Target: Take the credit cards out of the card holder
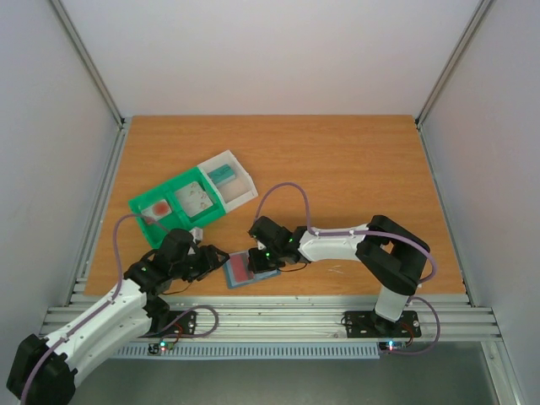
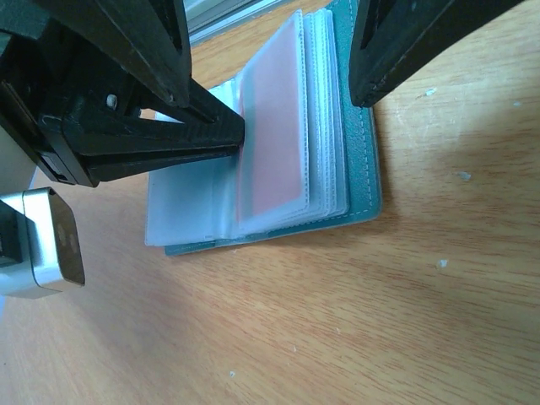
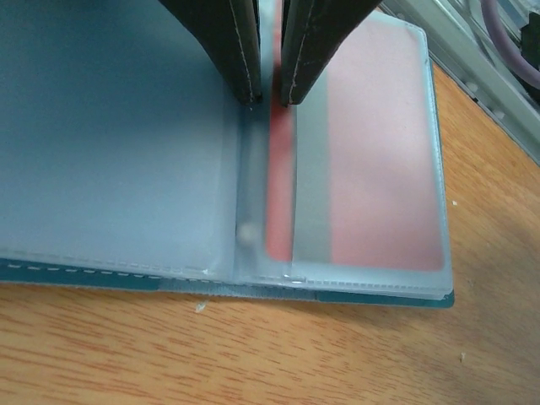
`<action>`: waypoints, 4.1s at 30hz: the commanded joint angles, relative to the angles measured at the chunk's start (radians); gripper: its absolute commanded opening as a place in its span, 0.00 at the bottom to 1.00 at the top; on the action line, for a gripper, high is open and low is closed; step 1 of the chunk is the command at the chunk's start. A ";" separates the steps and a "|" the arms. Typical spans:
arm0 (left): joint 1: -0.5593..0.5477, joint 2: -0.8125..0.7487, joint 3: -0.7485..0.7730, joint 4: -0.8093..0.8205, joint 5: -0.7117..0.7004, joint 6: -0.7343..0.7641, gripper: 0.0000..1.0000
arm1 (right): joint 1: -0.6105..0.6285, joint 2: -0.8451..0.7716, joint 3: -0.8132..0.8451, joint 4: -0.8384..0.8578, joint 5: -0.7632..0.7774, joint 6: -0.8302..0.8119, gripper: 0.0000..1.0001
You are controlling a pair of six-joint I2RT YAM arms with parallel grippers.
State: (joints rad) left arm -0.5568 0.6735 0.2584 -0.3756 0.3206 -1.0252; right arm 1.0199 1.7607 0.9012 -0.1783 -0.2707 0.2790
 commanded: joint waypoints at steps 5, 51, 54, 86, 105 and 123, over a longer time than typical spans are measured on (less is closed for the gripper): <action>-0.001 -0.016 -0.020 0.076 -0.006 -0.021 0.53 | -0.003 -0.002 -0.036 -0.016 0.027 0.044 0.08; -0.003 0.130 -0.103 0.365 0.082 -0.107 0.42 | -0.003 -0.029 -0.163 0.136 -0.008 0.155 0.07; -0.003 0.145 -0.108 0.401 0.079 -0.108 0.41 | -0.003 -0.029 -0.163 0.137 -0.007 0.154 0.07; -0.003 0.154 -0.107 0.334 0.064 -0.095 0.41 | -0.003 -0.029 -0.163 0.145 -0.014 0.160 0.06; -0.005 0.242 -0.105 0.495 0.112 -0.122 0.29 | -0.004 -0.035 -0.172 0.161 -0.027 0.166 0.06; -0.047 0.275 -0.082 0.574 0.142 -0.168 0.25 | -0.003 -0.046 -0.194 0.241 -0.095 0.204 0.09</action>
State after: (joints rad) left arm -0.5869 0.9249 0.1623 0.1085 0.4446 -1.1816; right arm 1.0153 1.7069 0.7280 0.0765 -0.3561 0.4717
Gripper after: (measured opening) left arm 0.252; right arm 0.080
